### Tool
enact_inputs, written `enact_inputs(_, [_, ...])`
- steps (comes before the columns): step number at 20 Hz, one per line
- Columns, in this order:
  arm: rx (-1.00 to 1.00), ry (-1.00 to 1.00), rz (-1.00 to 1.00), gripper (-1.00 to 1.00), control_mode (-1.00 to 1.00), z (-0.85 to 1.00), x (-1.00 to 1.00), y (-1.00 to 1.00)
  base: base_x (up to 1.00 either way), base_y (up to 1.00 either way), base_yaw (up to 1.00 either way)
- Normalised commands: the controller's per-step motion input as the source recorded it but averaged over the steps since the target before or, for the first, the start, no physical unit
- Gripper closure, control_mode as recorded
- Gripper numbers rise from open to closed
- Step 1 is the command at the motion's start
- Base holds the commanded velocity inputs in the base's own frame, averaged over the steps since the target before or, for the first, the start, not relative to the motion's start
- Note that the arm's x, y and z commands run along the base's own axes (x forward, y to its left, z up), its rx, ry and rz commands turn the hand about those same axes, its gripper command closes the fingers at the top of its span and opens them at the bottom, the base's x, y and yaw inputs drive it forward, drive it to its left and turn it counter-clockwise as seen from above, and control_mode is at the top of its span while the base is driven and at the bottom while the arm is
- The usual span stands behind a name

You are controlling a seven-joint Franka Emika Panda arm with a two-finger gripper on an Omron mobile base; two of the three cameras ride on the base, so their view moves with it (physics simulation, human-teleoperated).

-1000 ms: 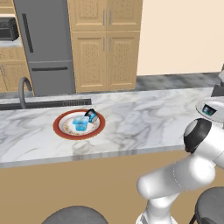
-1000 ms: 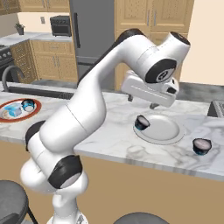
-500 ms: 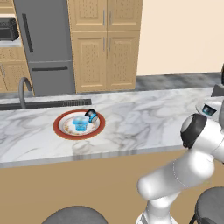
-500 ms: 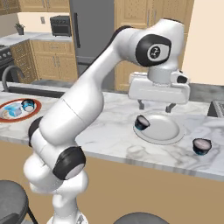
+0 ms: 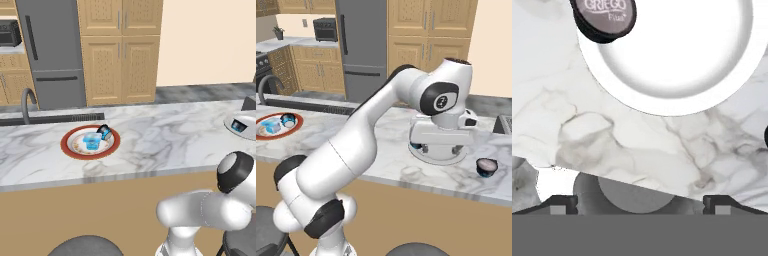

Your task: Place two yogurt containers on each plate.

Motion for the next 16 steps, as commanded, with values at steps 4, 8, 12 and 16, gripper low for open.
enact_inputs(4, [-0.08, 0.00, 0.00, -1.00, -1.00, -0.04, 0.31, -0.33, 0.00, 0.00, 0.00])
enact_inputs(8, [-0.09, 0.02, -0.02, -1.00, -1.00, 0.02, 0.44, -0.39, 0.00, 0.00, 0.00])
enact_inputs(12, [-0.06, 0.04, -0.08, -1.00, -1.00, 0.00, 0.46, -0.44, 0.00, 0.00, 0.00])
enact_inputs(16, [0.01, 0.00, -0.12, -1.00, -1.00, 0.00, 0.12, -0.66, 0.00, 0.00, 0.00])
